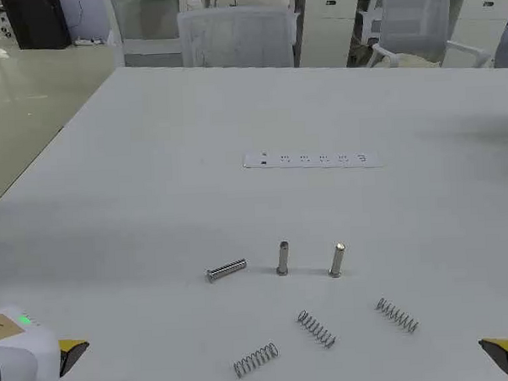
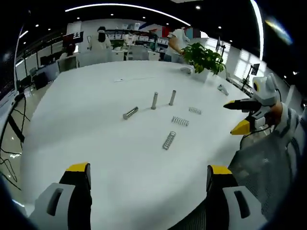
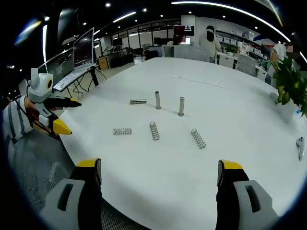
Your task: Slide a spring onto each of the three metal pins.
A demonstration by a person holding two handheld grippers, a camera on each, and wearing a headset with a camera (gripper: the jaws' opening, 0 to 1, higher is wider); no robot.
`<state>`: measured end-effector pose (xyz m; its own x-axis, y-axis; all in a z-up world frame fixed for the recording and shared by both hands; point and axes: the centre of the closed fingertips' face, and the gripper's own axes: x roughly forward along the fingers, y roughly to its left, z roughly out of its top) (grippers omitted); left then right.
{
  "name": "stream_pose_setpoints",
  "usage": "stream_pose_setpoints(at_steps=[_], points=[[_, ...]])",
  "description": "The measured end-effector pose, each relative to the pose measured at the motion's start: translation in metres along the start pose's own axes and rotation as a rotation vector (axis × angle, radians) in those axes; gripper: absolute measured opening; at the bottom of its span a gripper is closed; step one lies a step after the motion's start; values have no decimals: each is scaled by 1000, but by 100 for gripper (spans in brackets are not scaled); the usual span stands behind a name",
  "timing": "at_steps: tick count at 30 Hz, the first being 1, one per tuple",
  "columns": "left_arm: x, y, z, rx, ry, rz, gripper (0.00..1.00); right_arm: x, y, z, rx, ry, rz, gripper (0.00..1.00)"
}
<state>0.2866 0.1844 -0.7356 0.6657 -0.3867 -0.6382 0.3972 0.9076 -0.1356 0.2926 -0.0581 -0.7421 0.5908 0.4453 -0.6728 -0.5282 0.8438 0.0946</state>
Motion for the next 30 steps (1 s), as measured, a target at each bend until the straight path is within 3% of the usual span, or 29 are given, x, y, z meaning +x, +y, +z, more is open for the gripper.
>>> stream_pose_setpoints(at_steps=[11, 16, 22, 26, 30], points=[[0, 3, -3, 12, 16, 20, 98, 0, -3, -1, 3, 5, -12, 99], [-1, 4, -1, 9, -4, 31, 98, -1, -3, -3, 12, 21, -12, 100], [0, 6, -6, 34, 15, 42, 98, 0, -2, -3, -2, 27, -10, 100], [1, 7, -6, -5, 1, 38, 98, 1, -2, -4, -8, 32, -14, 100], [2, 8, -9, 3, 12, 39, 98, 0, -2, -3, -4, 31, -13, 100]])
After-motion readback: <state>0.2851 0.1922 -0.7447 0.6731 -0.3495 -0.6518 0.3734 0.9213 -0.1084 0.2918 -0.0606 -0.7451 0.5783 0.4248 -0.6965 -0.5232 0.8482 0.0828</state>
